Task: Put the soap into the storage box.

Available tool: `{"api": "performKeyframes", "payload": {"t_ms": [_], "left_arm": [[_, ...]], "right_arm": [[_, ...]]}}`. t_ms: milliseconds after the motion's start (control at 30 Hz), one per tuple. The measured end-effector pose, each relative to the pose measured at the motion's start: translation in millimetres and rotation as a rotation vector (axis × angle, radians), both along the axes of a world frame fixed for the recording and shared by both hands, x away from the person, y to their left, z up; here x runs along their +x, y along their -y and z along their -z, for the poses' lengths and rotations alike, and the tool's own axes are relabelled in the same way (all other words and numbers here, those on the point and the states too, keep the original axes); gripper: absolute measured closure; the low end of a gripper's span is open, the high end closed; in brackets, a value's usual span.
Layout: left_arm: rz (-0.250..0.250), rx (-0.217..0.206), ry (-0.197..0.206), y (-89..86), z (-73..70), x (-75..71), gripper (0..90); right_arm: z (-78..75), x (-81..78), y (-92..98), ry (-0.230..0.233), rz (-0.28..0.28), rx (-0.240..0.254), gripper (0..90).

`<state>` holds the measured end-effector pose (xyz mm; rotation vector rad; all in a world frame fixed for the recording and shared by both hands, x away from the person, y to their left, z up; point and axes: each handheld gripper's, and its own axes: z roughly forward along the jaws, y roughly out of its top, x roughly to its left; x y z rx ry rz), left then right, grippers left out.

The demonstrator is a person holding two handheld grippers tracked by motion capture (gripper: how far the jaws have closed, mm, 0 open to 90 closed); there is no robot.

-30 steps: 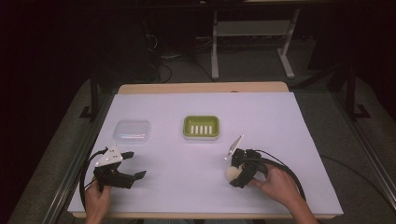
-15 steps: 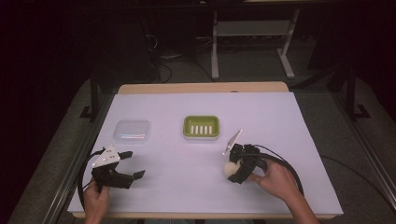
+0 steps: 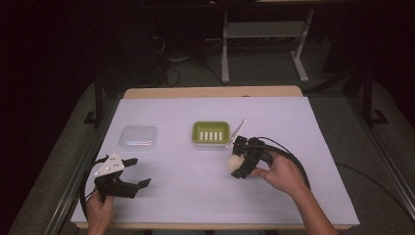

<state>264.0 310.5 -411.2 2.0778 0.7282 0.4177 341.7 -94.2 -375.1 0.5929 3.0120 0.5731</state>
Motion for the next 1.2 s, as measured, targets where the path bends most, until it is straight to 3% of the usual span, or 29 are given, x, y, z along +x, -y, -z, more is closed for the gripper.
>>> {"api": "performKeyframes", "payload": {"t_ms": [200,600,1200], "left_arm": [[-0.019,-0.008,-0.004,-4.7,-0.1,-0.1,13.3],[-0.007,-0.01,-0.008,-2.1,1.0,0.8,13.3],[-0.01,-0.011,-0.01,-3.7,0.6,-0.1,13.3]], "right_arm": [[-4.1,4.6,-7.0,-0.013,-0.017,0.006,23.0],[-16.1,14.1,-15.8,-0.011,-0.039,0.035,23.0],[-34.2,34.1,-34.6,0.0,-0.037,0.009,23.0]]}}
